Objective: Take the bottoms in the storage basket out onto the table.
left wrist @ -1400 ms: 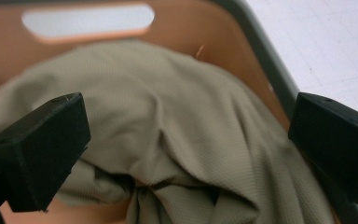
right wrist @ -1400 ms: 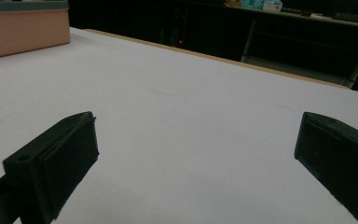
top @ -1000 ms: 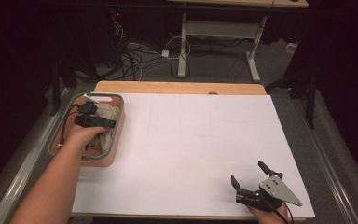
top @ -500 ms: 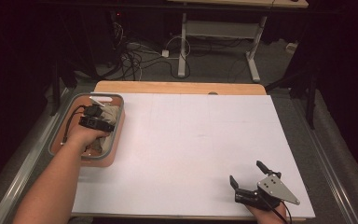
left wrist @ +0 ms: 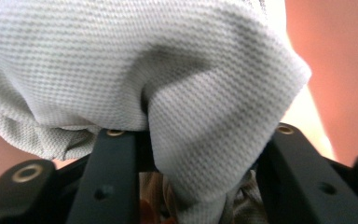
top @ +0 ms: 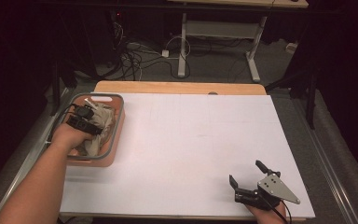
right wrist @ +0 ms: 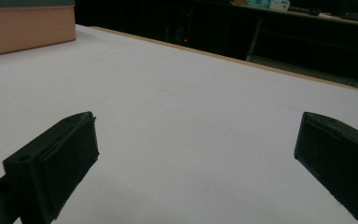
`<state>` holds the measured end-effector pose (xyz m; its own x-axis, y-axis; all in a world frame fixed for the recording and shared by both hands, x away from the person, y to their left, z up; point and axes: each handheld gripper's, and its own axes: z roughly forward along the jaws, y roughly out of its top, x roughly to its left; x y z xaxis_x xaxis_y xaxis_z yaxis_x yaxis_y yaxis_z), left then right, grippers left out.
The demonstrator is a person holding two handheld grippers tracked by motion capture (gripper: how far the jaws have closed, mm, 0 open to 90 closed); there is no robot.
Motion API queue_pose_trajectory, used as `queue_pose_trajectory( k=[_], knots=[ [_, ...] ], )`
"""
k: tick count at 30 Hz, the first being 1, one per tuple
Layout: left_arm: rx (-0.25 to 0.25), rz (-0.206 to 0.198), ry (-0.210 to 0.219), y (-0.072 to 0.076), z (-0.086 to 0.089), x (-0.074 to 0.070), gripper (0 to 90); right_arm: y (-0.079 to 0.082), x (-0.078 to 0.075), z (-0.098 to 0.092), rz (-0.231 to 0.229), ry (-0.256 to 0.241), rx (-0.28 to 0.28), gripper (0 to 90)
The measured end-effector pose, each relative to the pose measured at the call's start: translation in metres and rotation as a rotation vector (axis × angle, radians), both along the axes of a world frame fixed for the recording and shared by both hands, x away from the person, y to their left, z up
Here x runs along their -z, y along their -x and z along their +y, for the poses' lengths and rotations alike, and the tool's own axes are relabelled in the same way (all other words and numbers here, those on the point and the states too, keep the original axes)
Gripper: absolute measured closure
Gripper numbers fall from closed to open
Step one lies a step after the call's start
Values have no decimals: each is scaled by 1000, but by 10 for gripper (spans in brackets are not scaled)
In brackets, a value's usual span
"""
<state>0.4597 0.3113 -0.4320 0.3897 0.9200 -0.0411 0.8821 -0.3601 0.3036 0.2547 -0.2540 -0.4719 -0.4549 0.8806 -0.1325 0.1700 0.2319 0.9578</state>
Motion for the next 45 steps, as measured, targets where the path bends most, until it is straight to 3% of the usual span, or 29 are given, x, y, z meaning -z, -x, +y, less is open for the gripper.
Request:
queue_pose_trajectory(
  k=[2, 6, 7, 8, 9, 10, 12, 13, 14, 17, 18, 19, 20, 22, 26, 37, 45],
  knots=[
    [2, 8, 11, 0, 1, -1, 517, 0, 0, 0, 1, 0, 0, 4],
    [-38, -25, 51, -5, 2, -11, 202, 2, -1, 1, -2, 4, 2, 4],
    [-89, -23, 110, -11, 2, -16, 109, 2, -1, 1, -3, 4, 4, 4],
    [-89, -23, 110, -11, 2, -16, 72, 2, -1, 1, -3, 4, 4, 4],
    [-107, -10, 151, -18, -1, -19, 12, 1, 0, 1, -1, 4, 4, 4],
    [-107, -10, 151, -18, -1, -19, 0, 1, 0, 1, -1, 4, 4, 4],
    [-134, 3, 135, -25, -4, -17, 0, 1, 0, 1, 0, 4, 5, 4],
    [-154, 26, 76, -33, -7, -10, 0, 1, 1, 1, 1, 7, 6, 4],
    [-154, 26, 76, -33, -7, -10, 0, 1, 1, 1, 1, 7, 6, 4],
    [-137, 94, 22, -42, -16, 7, 0, 0, 2, 0, 7, 8, 10, 4],
    [-137, 94, 22, -42, -16, 7, 0, 0, 2, 0, 7, 8, 10, 4],
    [-119, 111, -31, -44, -23, 13, 0, 0, 1, 0, 7, 7, 11, 4],
    [-119, 111, -31, -44, -23, 13, 0, 0, 1, 0, 7, 7, 11, 4],
    [-85, 184, -88, -46, -28, 27, 0, 0, 1, 0, 2, 6, 11, 4],
    [-82, 187, -75, -46, -27, 26, 24, 1, 0, -1, -3, 6, 12, 4],
    [-27, 123, -65, -39, -18, 15, 467, 0, 0, -2, -10, 15, 15, 4],
    [27, 105, -43, -35, -14, 12, 541, -14, -8, 0, 4, 19, 11, 4]
  ],
)
